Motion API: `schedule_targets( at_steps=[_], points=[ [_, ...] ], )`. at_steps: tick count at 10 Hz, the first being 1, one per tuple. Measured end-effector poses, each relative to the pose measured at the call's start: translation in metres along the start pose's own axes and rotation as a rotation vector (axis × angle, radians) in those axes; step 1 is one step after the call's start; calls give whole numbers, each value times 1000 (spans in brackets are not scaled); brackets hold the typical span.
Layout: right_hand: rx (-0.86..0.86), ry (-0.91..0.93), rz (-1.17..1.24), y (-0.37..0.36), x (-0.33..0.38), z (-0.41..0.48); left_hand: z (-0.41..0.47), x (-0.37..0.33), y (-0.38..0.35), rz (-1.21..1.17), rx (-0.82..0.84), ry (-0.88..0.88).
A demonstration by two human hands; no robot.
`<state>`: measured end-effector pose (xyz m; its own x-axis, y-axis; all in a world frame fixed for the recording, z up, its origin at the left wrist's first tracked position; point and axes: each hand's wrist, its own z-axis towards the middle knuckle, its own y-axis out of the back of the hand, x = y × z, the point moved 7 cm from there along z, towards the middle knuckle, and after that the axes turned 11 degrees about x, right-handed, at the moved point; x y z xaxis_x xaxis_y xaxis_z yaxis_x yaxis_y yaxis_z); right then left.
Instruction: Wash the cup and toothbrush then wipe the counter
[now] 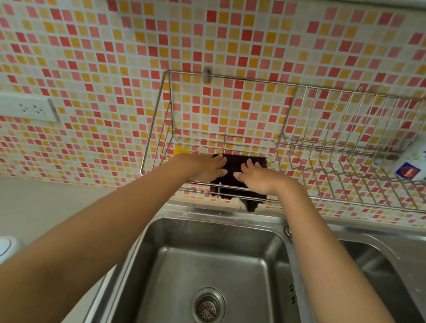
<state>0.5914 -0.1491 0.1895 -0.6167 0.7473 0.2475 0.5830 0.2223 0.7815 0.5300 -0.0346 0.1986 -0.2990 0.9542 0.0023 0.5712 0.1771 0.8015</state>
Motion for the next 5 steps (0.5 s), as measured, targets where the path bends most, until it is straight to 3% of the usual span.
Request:
schedule_targets(
  at_steps=[1, 2, 3, 4, 5],
  points=[
    [-34, -41, 111, 1, -2, -9, -7, -3, 3, 61, 3, 51],
    [-228, 24, 83, 5, 3, -26, -16, -13, 4, 75, -64, -2],
    [-543, 65, -16, 10, 7, -50, -35, -18, -10, -49, -191, -90],
    [-665, 44, -142, 3, 13, -65, -50, 1, -23, -171, -313, -84],
    [-694, -1, -172, -8, 14, -73, -68, 14, -33, -115, -439, -39]
  ],
)
